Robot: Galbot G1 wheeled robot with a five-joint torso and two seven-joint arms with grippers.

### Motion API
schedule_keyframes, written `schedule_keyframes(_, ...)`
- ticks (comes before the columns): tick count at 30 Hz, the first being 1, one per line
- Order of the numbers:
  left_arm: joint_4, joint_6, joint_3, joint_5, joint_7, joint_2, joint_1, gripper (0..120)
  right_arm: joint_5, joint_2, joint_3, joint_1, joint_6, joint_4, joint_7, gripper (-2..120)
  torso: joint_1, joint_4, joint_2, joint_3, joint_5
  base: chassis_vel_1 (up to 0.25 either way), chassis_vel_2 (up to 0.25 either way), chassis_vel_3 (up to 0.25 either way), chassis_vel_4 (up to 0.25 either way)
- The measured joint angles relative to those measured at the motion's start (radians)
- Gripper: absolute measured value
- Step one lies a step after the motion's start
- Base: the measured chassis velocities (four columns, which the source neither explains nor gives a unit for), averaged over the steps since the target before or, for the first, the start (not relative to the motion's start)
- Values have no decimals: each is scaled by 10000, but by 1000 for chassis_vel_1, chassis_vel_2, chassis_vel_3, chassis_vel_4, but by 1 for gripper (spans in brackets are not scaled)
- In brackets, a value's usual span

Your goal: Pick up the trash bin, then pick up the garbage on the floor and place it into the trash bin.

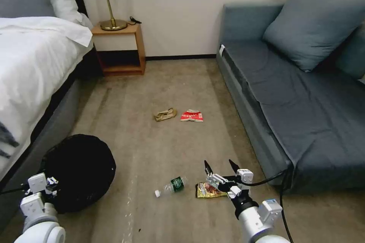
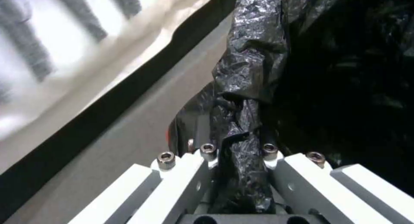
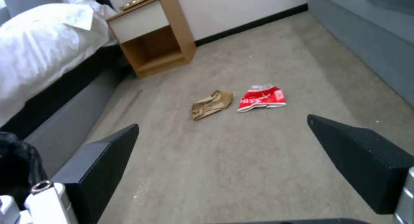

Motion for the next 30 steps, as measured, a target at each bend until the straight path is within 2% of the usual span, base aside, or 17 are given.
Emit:
schedule_keyframes(7, 152, -8, 23, 17, 31, 35, -115, 3, 130, -257, 106, 198, 384, -398, -378, 100, 0, -1, 0, 0, 0, -84, 80, 84, -78)
schedule_keyframes(12, 288, -39, -5, 33, 142, 177, -168, 3, 240, -1361, 368, 1005, -46, -975, -907, 100, 0, -1, 0, 0, 1, -6, 7, 11, -7)
schedule_keyframes(18, -119, 37, -154, 18, 293, 299, 67, 3, 338, -2903, 362, 2514, -556, -1899, -1800, 100, 0, 0, 0, 0, 4, 0, 0, 0, 0)
schedule_keyframes(19, -119, 37, -154, 18, 293, 299, 67, 3, 338, -2903, 362, 2514, -556, -1899, -1800, 100, 0, 0, 0, 0, 4, 0, 0, 0, 0)
schedule_keyframes(20, -199, 149, -157, 100, 328, 282, 111, 3, 342, -3404, 99, 3093, -586, -2357, -2348, 100, 0, -1, 0, 0, 3, 0, 0, 0, 0)
schedule_keyframes(22, -247, 204, -156, 186, 341, 244, 138, 3, 338, -3674, -141, 3449, -585, -2666, -2629, 100, 0, 0, 0, 1, 0, 0, 0, 0, 0)
schedule_keyframes(24, -356, 281, -145, 459, 364, 128, 207, 3, 266, -4272, -907, 4391, -444, -3491, -3266, 100, 0, -2, 0, 1, 3, 0, 0, 0, 0)
schedule_keyframes(25, -356, 281, -145, 459, 364, 128, 207, 3, 266, -4272, -907, 4391, -444, -3491, -3266, 100, 0, -2, 0, 1, 3, 0, 0, 0, 0)
schedule_keyframes(27, -445, 311, -114, 748, 371, 5, 279, 3, 47, -4705, -1919, 5734, -116, -4618, -4077, 100, 0, -1, 0, 1, 0, 0, 0, 0, 0)
schedule_keyframes(29, -552, 314, -87, 878, 373, -45, 389, 3, -233, -4813, -2927, 6936, 225, -5538, -4804, 100, 0, 2, 0, 1, -1, 0, 0, 0, 0)
schedule_keyframes(30, -552, 314, -87, 878, 373, -45, 389, 3, -233, -4813, -2927, 6936, 225, -5538, -4804, 100, 0, 2, 0, 1, -1, 0, 0, 0, 0)
